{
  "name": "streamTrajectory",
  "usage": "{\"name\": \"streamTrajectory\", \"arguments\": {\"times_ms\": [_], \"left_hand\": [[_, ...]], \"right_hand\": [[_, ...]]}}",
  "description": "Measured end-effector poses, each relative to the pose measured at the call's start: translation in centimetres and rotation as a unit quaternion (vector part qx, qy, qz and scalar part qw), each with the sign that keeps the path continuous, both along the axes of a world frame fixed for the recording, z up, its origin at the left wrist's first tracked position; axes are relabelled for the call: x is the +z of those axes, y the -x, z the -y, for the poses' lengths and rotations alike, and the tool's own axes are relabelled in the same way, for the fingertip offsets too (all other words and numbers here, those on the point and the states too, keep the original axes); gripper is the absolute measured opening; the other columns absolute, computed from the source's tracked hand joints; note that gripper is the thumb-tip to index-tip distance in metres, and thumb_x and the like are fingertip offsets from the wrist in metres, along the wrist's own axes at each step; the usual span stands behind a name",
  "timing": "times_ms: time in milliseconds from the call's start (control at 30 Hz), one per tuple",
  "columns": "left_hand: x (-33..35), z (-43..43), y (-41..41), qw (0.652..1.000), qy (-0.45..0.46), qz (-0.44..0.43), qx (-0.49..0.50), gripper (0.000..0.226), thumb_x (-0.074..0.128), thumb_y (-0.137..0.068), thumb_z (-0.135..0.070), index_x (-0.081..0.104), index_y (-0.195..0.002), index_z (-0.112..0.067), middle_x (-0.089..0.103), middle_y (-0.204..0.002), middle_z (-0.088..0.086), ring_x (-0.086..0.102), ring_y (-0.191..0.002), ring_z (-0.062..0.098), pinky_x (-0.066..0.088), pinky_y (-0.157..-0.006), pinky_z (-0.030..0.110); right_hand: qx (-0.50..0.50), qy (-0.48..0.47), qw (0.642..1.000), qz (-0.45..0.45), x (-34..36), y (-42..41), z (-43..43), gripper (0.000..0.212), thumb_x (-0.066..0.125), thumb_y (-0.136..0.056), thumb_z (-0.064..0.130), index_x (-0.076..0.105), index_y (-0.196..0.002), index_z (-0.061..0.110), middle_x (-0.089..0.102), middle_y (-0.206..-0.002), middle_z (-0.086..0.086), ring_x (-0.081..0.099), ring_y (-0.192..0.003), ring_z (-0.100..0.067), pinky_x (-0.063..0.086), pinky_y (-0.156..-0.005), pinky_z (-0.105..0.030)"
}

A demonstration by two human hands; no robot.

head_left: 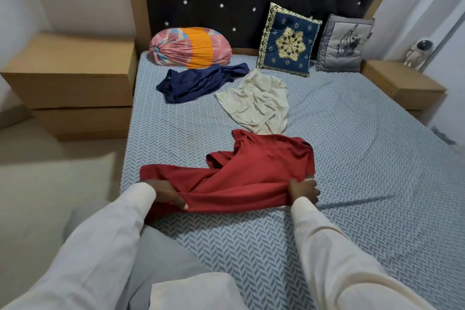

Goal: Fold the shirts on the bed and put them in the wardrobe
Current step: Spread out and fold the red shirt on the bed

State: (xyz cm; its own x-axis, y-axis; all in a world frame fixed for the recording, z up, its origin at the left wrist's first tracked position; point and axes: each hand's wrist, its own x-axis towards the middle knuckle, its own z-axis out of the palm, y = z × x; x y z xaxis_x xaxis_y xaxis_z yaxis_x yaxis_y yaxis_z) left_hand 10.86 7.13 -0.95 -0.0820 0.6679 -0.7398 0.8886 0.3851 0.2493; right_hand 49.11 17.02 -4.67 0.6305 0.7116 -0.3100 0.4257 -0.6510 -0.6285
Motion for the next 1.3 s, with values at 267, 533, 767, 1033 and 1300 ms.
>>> {"name": "streamTrajectory", "arguments": {"times_ms": [267, 533, 767, 1033, 1300], "left_hand": [[0.9, -0.5, 0.0, 0.996, -0.083, -0.003, 0.019, 0.025, 0.078, -0.074, -0.042, 0.068, -0.078, -0.019, 0.067, -0.084, 0.001, 0.062, -0.083, 0.019, 0.046, -0.070, 0.026], [7.7, -2.7, 2.1, 0.830, -0.197, 0.390, 0.345, 0.018, 0.060, -0.080, -0.022, 0.074, -0.076, -0.011, 0.071, -0.075, 0.014, 0.062, -0.057, 0.023, 0.050, -0.061, 0.029], [6.7, -8.6, 8.9, 0.844, -0.408, 0.119, 0.327, 0.071, 0.067, -0.075, -0.038, 0.049, -0.139, -0.012, 0.059, -0.130, 0.015, 0.057, -0.119, 0.032, 0.045, -0.105, 0.044], [-2.1, -4.5, 3.6, 0.955, -0.240, 0.103, 0.138, 0.099, 0.076, -0.061, -0.054, 0.041, -0.149, -0.022, 0.059, -0.126, 0.024, 0.060, -0.116, 0.034, 0.047, -0.102, 0.037], [-3.7, -4.1, 0.5, 0.974, -0.221, -0.024, 0.037, 0.041, 0.067, -0.084, -0.029, 0.059, -0.124, -0.028, 0.062, -0.123, 0.010, 0.061, -0.111, 0.031, 0.049, -0.093, 0.035]], "right_hand": [[0.035, 0.012, 0.962, -0.269, -3.0, -1.7, -3.7, 0.051, 0.081, -0.060, 0.040, 0.065, -0.093, 0.006, 0.065, -0.070, -0.011, 0.063, -0.056, -0.024, 0.052, -0.051, -0.029], [-0.006, -0.316, 0.887, -0.337, 7.1, 2.7, -5.1, 0.029, 0.070, -0.066, 0.032, 0.071, -0.084, 0.009, 0.069, -0.077, 0.000, 0.062, -0.073, -0.018, 0.051, -0.068, -0.034], [0.263, -0.198, 0.922, -0.202, 9.0, 5.7, -10.1, 0.079, 0.079, -0.068, 0.063, 0.055, -0.131, 0.023, 0.063, -0.129, -0.005, 0.062, -0.117, -0.020, 0.051, -0.102, -0.046], [0.407, 0.045, 0.907, 0.102, -2.0, 4.4, -5.5, 0.068, 0.070, -0.060, 0.053, 0.065, -0.119, 0.019, 0.060, -0.118, -0.019, 0.057, -0.112, -0.038, 0.046, -0.094, -0.040], [0.349, -0.036, 0.934, 0.058, 0.4, 4.5, -7.4, 0.020, 0.072, -0.083, 0.026, 0.068, -0.066, 0.016, 0.068, -0.077, -0.011, 0.065, -0.080, -0.029, 0.044, -0.069, -0.032]]}}
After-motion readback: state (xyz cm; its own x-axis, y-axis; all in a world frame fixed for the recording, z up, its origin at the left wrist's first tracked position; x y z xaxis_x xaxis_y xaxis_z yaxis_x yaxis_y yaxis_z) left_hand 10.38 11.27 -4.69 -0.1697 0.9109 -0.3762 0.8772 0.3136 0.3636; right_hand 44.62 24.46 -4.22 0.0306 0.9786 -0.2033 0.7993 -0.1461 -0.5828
